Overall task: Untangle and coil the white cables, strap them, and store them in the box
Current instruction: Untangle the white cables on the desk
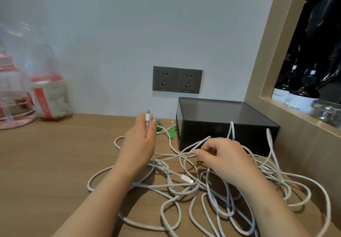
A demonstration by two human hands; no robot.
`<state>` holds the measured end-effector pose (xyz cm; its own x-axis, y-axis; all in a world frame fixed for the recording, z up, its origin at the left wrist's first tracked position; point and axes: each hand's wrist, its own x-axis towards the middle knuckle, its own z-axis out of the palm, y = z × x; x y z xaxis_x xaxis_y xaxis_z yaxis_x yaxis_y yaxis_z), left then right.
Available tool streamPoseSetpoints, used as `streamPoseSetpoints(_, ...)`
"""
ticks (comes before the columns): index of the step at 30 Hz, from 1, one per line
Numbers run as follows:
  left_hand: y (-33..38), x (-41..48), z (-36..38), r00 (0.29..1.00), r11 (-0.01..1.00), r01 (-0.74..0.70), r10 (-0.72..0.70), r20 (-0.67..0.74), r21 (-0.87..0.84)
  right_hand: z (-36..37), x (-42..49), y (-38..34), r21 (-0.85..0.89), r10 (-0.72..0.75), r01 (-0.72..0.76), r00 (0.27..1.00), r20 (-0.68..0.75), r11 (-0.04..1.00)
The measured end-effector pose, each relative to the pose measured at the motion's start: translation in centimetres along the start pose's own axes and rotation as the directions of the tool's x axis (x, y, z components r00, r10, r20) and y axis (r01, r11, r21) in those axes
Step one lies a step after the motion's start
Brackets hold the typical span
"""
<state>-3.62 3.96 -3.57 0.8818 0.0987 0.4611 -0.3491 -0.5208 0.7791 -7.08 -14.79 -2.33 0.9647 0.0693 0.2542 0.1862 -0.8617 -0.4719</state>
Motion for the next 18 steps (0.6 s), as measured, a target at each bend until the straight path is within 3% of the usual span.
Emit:
streamPoseSetpoints(3, 0.2, -0.4, 0.4, 0.978, 0.995, -0.057, 0.039, 0.207, 0.083, 0.3, 0.0, -0.5, 0.092, -0.129, 0.149, 0.972, -0.198, 0.985)
streamPoseSetpoints(6, 0.6, -0.6, 0.5, 0.929, 0.997, -0.068, 0.053, 0.367, 0.030, 0.7, 0.3, -0.2, 0.087, -0.200, 0.245, 0.914, -0.353, 0.966)
streamPoseSetpoints(11, 0.9, -1.1, 1.0, 0.823, 0.988, -0.124, 0.052, 0.566, 0.091, 1.0, 0.3, 0.2, 0.026, -0.249, 0.301, 0.833, -0.494, 0.953)
streamPoseSetpoints(13, 1.0, -1.3, 1.1, 0.812, 0.968, -0.185, 0.056, 0.581, 0.167, 1.1, 0.3, 0.1, -0.005, -0.261, 0.302, 0.817, -0.514, 0.953)
streamPoseSetpoints(18, 1.1, -1.2, 0.9, 0.887, 0.963, -0.223, 0.136, 0.441, 0.150, 1.1, 0.3, 0.0, -0.028, -0.249, 0.267, 0.852, -0.461, 0.963)
